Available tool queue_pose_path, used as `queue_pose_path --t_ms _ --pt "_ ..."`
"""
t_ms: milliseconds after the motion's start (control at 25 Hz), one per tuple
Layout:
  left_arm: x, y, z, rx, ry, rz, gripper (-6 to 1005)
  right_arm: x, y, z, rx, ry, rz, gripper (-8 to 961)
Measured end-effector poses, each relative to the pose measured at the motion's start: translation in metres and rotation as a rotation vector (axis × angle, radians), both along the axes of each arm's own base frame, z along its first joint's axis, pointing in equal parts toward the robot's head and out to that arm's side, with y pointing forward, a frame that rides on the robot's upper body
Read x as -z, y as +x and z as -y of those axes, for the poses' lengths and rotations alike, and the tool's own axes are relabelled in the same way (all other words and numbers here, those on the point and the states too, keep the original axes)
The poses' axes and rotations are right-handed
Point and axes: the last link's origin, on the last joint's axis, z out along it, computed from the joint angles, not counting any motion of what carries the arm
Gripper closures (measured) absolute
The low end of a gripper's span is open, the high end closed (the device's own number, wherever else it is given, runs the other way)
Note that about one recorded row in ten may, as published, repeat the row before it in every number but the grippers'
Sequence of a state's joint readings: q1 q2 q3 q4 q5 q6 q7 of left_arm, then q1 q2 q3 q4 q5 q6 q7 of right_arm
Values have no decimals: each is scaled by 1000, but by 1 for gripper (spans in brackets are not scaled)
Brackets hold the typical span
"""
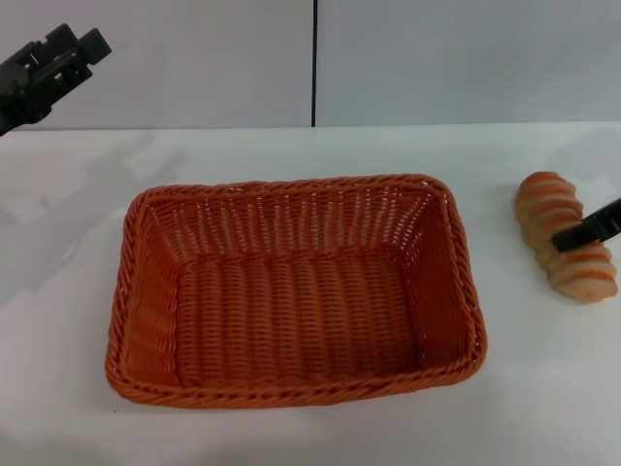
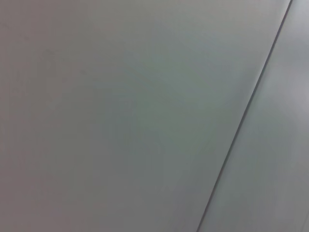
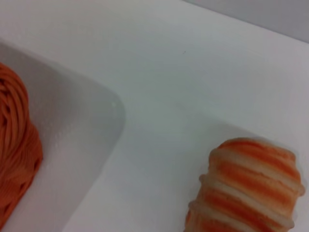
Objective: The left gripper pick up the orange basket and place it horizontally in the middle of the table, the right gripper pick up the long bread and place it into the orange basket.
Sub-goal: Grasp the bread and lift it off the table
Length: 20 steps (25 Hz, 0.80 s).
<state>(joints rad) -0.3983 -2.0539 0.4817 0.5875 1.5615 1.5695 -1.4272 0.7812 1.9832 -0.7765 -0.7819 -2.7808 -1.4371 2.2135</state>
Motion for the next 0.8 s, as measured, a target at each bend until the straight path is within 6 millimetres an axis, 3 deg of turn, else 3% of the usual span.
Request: queue_pose_path --t_ms 40,800 --pt "0 0 0 -1 0 0 304 0 0 0 -1 2 0 558" --pt "0 0 2 6 -4 4 304 -1 -2 0 -2 6 -12 701"
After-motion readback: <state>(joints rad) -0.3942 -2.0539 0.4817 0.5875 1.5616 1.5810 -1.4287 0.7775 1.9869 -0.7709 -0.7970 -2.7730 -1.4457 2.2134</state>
